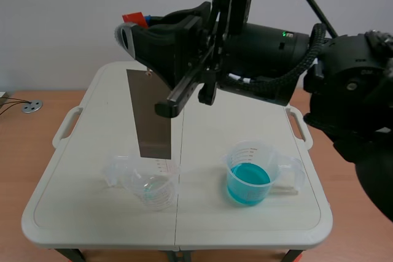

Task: Hold the metal plate by the orange handle, dip it into the blue solution, take it out and point at it, then put the plate back in the beaker on the left.
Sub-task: 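Move the plate over the blue solution, then point at the plate with the left hand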

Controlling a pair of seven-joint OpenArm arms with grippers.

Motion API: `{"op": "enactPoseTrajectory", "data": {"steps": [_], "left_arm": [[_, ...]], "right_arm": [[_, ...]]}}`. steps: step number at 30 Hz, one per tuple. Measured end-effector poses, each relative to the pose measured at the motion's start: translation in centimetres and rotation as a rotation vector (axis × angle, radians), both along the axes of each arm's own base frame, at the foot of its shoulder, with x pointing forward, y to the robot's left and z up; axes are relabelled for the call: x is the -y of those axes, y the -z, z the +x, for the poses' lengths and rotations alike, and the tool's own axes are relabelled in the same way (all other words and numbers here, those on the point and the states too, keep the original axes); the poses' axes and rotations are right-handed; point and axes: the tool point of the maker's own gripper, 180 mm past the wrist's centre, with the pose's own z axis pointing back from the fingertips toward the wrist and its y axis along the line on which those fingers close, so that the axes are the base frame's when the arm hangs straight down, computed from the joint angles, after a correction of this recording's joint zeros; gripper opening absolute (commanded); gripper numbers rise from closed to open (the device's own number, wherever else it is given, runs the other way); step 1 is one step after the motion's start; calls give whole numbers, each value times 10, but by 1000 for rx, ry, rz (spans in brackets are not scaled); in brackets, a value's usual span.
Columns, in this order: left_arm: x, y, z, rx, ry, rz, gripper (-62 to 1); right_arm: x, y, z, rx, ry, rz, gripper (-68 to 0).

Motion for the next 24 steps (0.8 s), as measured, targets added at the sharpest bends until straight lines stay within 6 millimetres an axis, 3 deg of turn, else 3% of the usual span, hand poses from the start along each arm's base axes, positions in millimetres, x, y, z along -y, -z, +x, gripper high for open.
{"op": "enactPoseTrajectory", "data": {"steps": [11,24], "left_arm": [[18,-35,33,123,59,-6,-594],[50,-81,64,286,141,-44,-594]], "right_arm": [[34,-23,-3,97,83,-29,-664],[86,-14,12,97,224,-102,-664]]}}
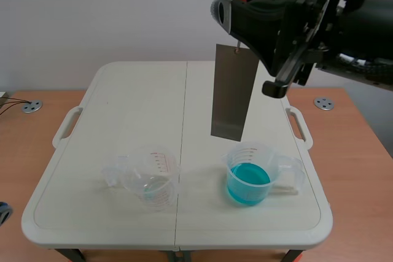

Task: Hold the metal plate by the orange handle, dip it into the blue solution, take it out and point at it, then put the plate back in the beaker on the left.
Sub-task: 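Point at the plate with the left hand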

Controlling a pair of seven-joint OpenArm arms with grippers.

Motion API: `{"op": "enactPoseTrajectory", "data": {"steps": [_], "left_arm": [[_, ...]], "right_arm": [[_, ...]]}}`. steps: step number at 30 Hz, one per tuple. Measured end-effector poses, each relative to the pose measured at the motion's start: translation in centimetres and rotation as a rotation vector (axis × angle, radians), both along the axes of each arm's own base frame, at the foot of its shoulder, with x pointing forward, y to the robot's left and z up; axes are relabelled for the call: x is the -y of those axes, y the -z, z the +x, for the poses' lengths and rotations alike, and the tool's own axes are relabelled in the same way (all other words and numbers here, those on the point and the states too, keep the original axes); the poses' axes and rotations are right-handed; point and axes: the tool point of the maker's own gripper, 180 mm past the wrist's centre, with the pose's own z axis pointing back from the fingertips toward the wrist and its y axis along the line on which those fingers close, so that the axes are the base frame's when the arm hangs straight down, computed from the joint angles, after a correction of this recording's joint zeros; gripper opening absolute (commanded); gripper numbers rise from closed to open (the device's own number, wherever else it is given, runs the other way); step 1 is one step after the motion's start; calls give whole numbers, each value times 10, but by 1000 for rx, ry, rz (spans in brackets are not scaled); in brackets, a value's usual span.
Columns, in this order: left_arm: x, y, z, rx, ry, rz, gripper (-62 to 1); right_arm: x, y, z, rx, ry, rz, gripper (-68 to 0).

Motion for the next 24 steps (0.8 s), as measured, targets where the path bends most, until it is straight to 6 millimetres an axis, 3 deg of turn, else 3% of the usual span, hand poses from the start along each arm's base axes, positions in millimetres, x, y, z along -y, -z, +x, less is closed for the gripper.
{"op": "enactPoseTrajectory", "data": {"steps": [8,14,24], "left_arm": [[6,-28,38,131,24,-11,-594],[24,-50,63,212,110,-45,-594],[106,-67,76,257,373,-175,-594]], "right_arm": [[26,1,2,-6,54,-10,-664],[39,1,3,-3,85,-23,-664],[39,2,3,-3,82,-31,-664]]}}
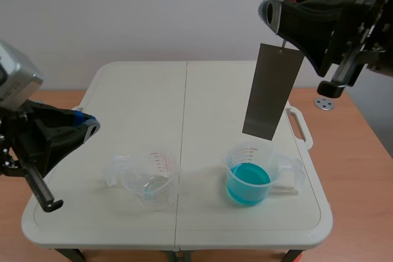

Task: Hold the metal plate by the orange handle, dip it into the blue solution, take it out and point at it, then put the plate back in the beaker on the left.
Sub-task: 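Point at the plate with the left hand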

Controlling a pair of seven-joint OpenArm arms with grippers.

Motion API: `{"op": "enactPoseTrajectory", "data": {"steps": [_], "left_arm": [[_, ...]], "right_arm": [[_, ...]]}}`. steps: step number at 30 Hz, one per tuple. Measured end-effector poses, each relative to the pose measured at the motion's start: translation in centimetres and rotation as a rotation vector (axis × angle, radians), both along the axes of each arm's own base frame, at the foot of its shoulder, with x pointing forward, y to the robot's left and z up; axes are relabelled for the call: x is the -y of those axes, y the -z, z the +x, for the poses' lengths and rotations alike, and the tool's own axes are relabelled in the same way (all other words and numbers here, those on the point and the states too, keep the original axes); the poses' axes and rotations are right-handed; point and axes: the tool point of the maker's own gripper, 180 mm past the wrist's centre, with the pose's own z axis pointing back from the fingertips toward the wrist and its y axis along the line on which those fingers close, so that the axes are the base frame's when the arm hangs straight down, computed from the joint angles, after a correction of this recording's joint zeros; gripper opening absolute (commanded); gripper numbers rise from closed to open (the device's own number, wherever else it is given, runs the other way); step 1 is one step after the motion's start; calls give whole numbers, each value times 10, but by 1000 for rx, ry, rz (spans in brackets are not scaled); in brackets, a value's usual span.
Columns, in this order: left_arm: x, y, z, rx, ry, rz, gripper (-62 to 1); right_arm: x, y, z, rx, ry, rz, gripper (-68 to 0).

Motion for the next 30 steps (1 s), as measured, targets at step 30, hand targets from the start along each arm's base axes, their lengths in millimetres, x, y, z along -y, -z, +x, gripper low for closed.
{"op": "enactPoseTrajectory", "data": {"steps": [30], "left_arm": [[98,37,35,-83,255,-89,-594]], "right_arm": [[0,2,0,-6,2,-10,-664]]}}
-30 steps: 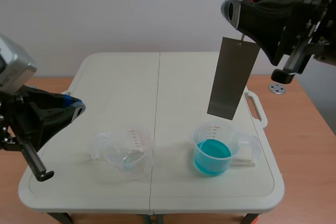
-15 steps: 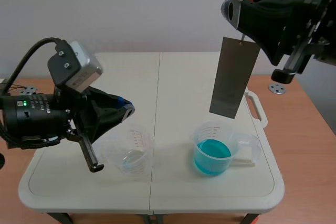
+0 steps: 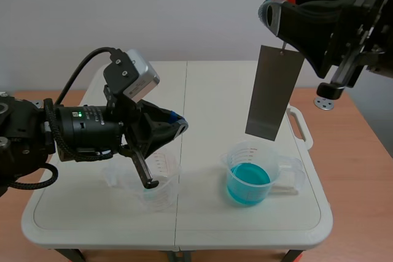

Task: Hold the metal plate by the orange handle, dip it into the blue solution, take it out and point at it, then put the plate back in the beaker on the left.
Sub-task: 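Point at the plate with the left hand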

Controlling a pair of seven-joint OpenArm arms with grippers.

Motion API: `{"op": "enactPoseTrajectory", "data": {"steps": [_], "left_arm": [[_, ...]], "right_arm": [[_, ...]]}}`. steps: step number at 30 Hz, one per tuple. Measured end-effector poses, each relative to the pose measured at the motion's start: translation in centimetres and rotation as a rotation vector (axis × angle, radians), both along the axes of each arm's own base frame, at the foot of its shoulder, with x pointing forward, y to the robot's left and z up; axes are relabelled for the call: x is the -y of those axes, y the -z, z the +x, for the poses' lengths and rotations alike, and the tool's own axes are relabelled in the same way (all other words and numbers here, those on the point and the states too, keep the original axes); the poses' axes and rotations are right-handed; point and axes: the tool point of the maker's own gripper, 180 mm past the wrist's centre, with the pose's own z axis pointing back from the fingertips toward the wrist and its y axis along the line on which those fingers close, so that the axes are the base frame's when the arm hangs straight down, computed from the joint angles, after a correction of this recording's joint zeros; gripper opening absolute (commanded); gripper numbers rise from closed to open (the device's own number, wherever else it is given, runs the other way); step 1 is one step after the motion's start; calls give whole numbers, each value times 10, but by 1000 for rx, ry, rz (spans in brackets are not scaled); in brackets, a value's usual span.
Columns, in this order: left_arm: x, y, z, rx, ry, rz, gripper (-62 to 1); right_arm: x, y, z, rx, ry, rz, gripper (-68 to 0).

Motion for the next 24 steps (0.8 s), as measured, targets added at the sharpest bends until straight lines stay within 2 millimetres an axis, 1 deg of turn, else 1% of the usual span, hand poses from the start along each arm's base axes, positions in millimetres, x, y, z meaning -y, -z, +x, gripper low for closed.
{"op": "enactPoseTrajectory", "data": {"steps": [5,9,12,16,24], "left_arm": [[4,1,9,10,-7,9,-594],[6,-2,13,22,-3,11,-594],[12,-1,9,18,18,12,-594],[21,2,-1,2,70,12,-594],[22,3,-3,0,76,13,-594]], "right_arm": [[0,0,0,0,0,0,-664],[0,0,0,0,0,0,-664],[0,0,0,0,0,0,-664],[0,0,0,0,0,0,-664],[0,0,0,0,0,0,-664]]}}
